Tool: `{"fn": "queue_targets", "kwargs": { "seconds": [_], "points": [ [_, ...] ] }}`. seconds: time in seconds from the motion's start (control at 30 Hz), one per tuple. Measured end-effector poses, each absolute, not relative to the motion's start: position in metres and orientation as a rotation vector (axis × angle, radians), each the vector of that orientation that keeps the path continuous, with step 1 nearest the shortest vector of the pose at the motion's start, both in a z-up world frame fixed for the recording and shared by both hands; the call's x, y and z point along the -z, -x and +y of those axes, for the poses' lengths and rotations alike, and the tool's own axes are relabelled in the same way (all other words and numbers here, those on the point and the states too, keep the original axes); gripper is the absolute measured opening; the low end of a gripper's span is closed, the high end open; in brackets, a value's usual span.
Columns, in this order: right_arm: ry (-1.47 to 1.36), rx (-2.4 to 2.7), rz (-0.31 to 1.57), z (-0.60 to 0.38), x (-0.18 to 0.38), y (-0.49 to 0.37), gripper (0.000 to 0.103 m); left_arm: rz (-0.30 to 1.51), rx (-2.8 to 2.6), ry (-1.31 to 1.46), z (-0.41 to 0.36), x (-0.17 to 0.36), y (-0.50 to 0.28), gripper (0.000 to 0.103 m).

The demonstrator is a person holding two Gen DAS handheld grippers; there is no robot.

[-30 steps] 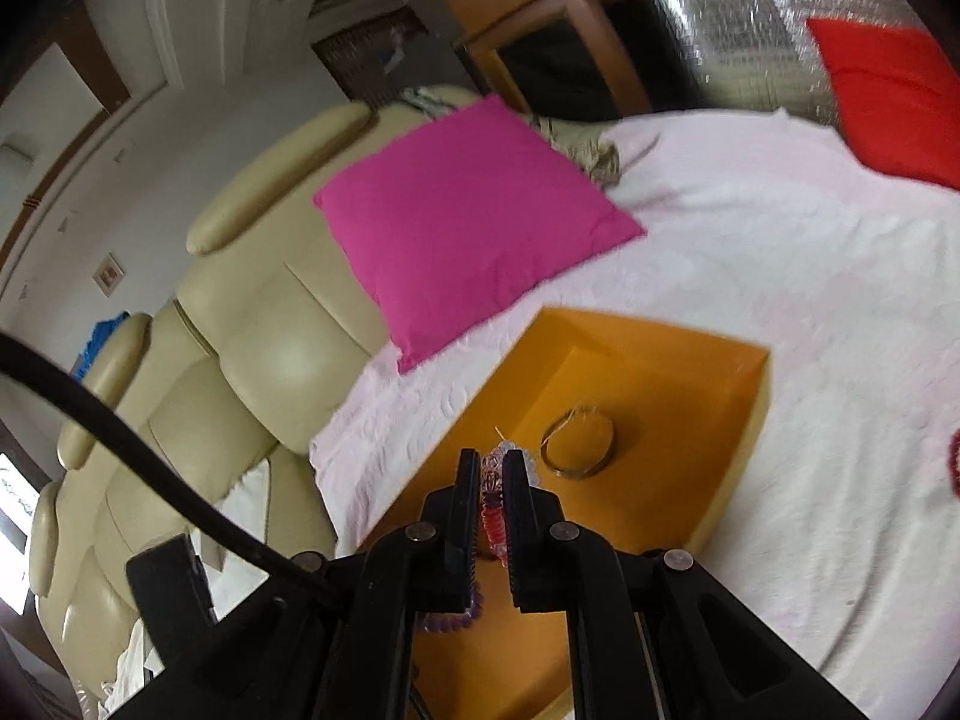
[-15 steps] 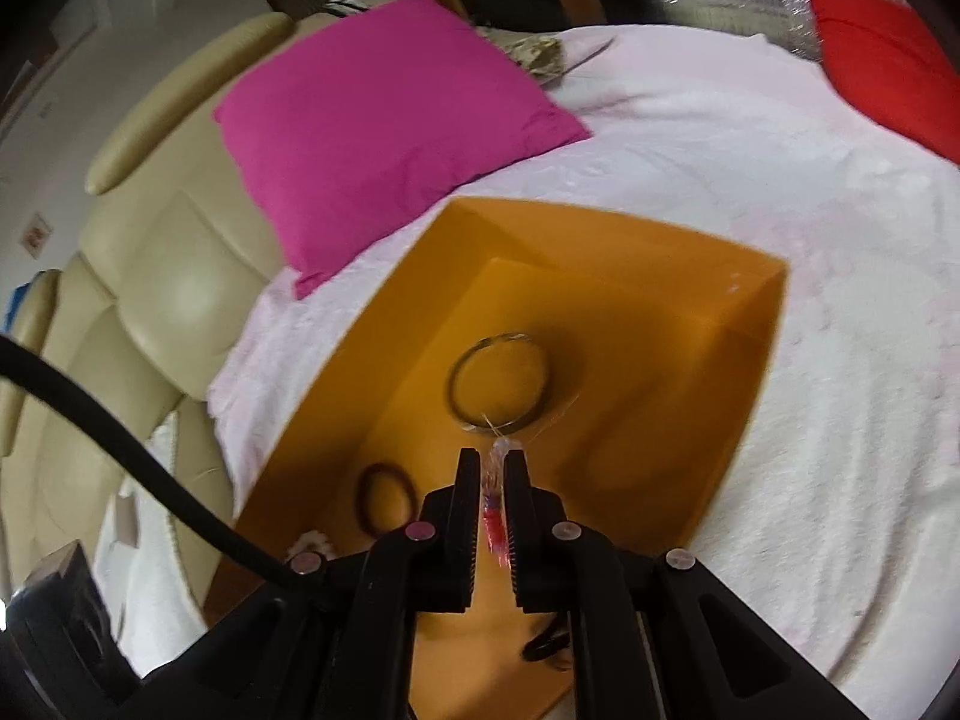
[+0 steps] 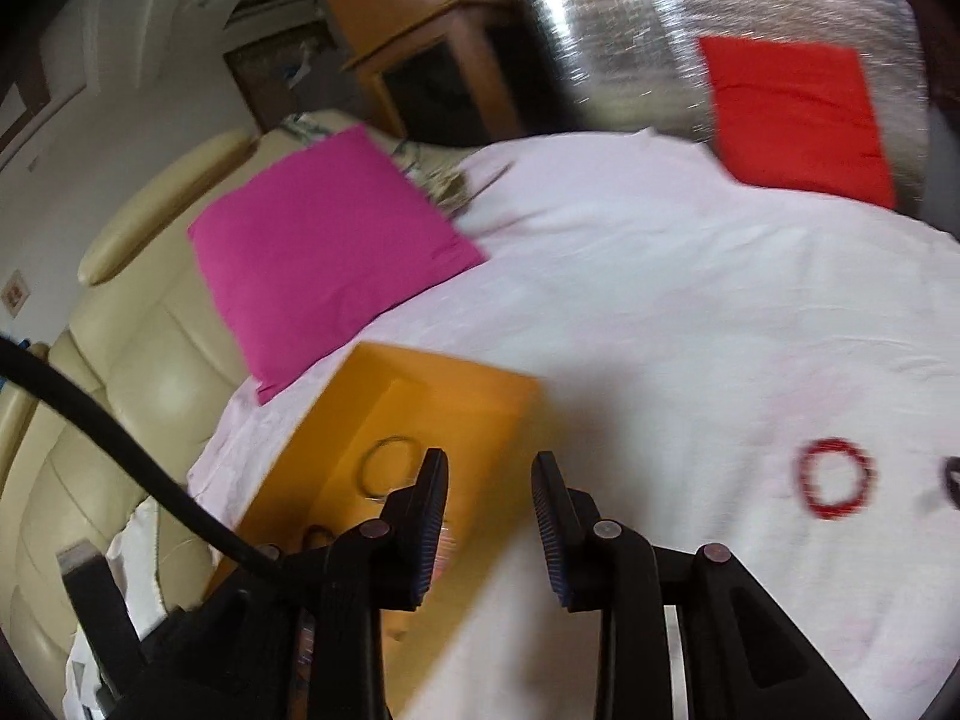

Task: Organize jewelry
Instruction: 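Open both grippers over the orange box to drop the bracelets, then move both grippers back over the red bead bracelet and black hair tie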

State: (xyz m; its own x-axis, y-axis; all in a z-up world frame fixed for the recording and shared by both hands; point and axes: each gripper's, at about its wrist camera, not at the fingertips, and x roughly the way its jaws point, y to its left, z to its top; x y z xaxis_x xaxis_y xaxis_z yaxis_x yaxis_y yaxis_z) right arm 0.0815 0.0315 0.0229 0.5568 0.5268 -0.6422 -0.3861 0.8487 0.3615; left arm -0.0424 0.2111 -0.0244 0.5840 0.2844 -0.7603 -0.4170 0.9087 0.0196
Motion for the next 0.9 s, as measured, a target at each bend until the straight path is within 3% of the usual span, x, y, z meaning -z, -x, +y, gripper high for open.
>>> {"fn": "queue_targets", "kwargs": {
  "seconds": [0.07, 0.1, 0.27, 0.9],
  "points": [
    [-0.209, -0.491, 0.796, 0.0, -0.022, -0.075, 0.049, 0.829, -0.415, 0.122, 0.203, 0.02, 0.042, 0.068],
    [-0.228, -0.463, 0.785, -0.018, -0.021, -0.071, 0.05, 0.817, -0.416, 0.105, 0.199, 0.018, 0.042, 0.069],
    [-0.303, -0.345, 0.784, -0.092, -0.007, -0.053, 0.05, 0.738, -0.414, 0.006, 0.174, 0.006, 0.041, 0.076],
    [-0.431, -0.11, 0.889, -0.225, 0.04, -0.025, 0.05, 0.536, -0.278, -0.36, 0.024, -0.002, 0.034, 0.078]
  ]
}}
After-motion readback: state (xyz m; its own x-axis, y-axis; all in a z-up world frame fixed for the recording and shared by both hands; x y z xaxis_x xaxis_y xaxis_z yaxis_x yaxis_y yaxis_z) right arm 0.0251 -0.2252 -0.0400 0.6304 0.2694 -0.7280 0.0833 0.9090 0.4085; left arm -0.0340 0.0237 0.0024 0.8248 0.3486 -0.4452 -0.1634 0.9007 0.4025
